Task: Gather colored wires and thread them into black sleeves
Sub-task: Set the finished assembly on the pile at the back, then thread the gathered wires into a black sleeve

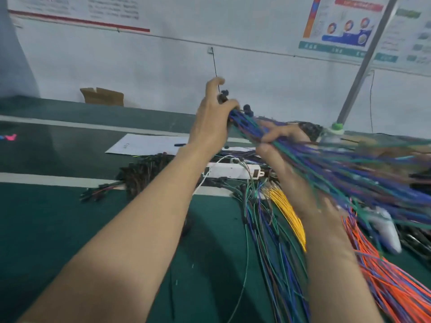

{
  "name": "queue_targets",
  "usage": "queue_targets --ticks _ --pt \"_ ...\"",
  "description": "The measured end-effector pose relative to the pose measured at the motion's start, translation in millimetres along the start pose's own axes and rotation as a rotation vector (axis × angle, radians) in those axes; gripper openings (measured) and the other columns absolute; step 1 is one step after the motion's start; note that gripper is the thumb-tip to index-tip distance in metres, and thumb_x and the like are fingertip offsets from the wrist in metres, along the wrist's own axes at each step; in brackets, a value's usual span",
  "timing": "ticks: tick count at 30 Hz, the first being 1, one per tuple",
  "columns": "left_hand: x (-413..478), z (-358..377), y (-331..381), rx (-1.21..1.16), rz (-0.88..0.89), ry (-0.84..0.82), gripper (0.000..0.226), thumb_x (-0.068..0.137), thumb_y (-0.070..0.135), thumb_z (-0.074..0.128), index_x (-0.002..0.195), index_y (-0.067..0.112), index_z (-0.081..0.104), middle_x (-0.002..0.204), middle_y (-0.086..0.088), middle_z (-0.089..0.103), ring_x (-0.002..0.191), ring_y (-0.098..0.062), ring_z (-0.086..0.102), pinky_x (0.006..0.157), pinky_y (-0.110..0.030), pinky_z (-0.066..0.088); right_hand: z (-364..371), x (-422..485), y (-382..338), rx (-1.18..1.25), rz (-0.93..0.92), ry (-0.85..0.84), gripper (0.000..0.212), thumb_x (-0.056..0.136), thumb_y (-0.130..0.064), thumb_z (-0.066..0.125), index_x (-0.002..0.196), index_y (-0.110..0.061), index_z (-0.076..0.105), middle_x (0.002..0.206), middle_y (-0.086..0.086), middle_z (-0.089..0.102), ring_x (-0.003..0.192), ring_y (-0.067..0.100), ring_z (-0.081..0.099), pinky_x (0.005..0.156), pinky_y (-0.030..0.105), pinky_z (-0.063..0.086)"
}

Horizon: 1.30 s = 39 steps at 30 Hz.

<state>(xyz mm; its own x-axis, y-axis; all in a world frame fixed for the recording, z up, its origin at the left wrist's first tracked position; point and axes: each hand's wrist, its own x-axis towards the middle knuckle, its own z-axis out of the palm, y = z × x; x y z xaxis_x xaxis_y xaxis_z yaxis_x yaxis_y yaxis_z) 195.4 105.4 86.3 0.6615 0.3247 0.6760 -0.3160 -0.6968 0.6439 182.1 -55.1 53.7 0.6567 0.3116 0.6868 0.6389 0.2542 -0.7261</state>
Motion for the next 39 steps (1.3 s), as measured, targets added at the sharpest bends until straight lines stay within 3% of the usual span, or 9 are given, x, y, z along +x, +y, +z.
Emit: queue_targets --ticks 2,6,13,16,20,25,31,34,39 --pt "-18.3 31.8 -23.7 0.017 0.032 0.014 0.033 0.076 0.037 0.061 0.101 0.053 0.046 0.092 -0.001 0.064 0.076 -0.025 0.066 0.067 -0.051 0.05 -7.1 -8.8 26.9 -0.24 0.104 -0.145 0.022 0.079 0.027 0.052 0.099 0.017 0.055 0.134 0.025 0.049 0.101 0.002 0.064 0.09 0.019 0.047" --pt "-68.4 88.5 -74.7 0.256 0.065 -0.055 0.03 0.073 0.059 0.058 0.099 0.06 0.043 0.092 0.015 0.055 0.082 -0.009 0.059 0.068 -0.035 0.04 -24.6 -63.8 68.6 -0.423 0.406 -0.37 0.036 0.092 0.002 0.049 0.099 -0.033 0.054 0.133 -0.029 0.04 0.097 -0.037 0.039 0.081 -0.009 0.025" --pt "-113.1 96.5 -107.5 0.429 -0.088 -0.57 0.067 0.089 0.0 0.045 0.144 0.036 0.029 0.154 0.005 0.011 0.127 -0.024 0.038 0.091 -0.037 0.043 -45.6 -104.1 80.8 -0.796 0.455 -0.828 0.06 0.084 0.004 0.044 0.129 -0.033 0.059 0.156 -0.006 0.023 0.14 0.01 0.032 0.109 0.006 0.019" --pt "-117.6 80.0 -114.2 0.466 -0.26 -0.481 0.065 0.086 -0.011 0.042 0.143 0.02 0.036 0.153 -0.003 0.018 0.129 -0.026 0.038 0.099 -0.04 0.042 -44.7 -104.4 84.0 -0.776 0.407 -0.826 0.061 0.084 0.009 0.04 0.128 -0.029 0.061 0.15 -0.005 0.037 0.138 0.011 0.038 0.114 0.015 0.022" --pt "-124.5 69.7 -95.2 0.325 -0.545 -0.52 0.048 0.093 0.045 0.05 0.128 0.013 0.048 0.12 -0.01 0.061 0.108 -0.028 0.057 0.089 -0.035 0.047 -66.0 -96.6 66.9 -0.569 0.556 -0.667 0.064 0.085 0.018 0.038 0.112 -0.034 0.064 0.128 -0.011 0.059 0.112 -0.002 0.058 0.098 0.015 0.044" --pt "-153.9 89.5 -63.5 0.502 -0.467 -0.684 0.075 0.086 0.055 0.056 0.142 0.016 0.026 0.14 -0.013 0.039 0.121 -0.033 0.049 0.095 -0.04 0.045 -93.2 -77.2 60.8 -0.551 0.887 -0.304 0.013 0.096 0.0 0.051 0.101 -0.003 0.063 0.106 0.02 0.066 0.08 0.027 0.067 0.06 0.024 0.056" --pt "-182.7 106.8 -47.1 0.343 -0.496 -0.339 0.042 0.094 0.032 0.054 0.13 0.015 0.043 0.131 -0.006 0.042 0.111 -0.027 0.054 0.086 -0.033 0.042 -95.6 -55.2 47.3 -0.484 1.003 -0.411 0.009 0.094 -0.013 0.06 0.1 -0.007 0.063 0.078 0.015 0.062 0.066 0.022 0.06 0.074 0.037 0.06" --pt "-195.0 108.0 -48.4 0.297 -0.384 -0.256 0.042 0.094 0.038 0.05 0.13 0.017 0.046 0.133 0.002 0.044 0.106 -0.02 0.057 0.083 -0.029 0.042 -110.6 -51.0 32.3 -0.283 0.91 -0.33 0.015 0.091 -0.021 0.063 0.095 -0.006 0.061 0.075 0.013 0.072 0.058 0.015 0.066 0.052 0.023 0.055" --pt "-175.3 90.6 -64.7 0.132 -0.533 -0.343 0.029 0.089 0.022 0.06 0.117 0.013 0.059 0.118 -0.003 0.06 0.099 -0.022 0.061 0.09 -0.029 0.047 -86.6 -73.5 37.1 -0.708 1.072 -0.834 0.028 0.097 -0.033 0.054 0.094 -0.006 0.06 0.068 0.004 0.073 0.054 0.011 0.065 0.05 0.019 0.051"
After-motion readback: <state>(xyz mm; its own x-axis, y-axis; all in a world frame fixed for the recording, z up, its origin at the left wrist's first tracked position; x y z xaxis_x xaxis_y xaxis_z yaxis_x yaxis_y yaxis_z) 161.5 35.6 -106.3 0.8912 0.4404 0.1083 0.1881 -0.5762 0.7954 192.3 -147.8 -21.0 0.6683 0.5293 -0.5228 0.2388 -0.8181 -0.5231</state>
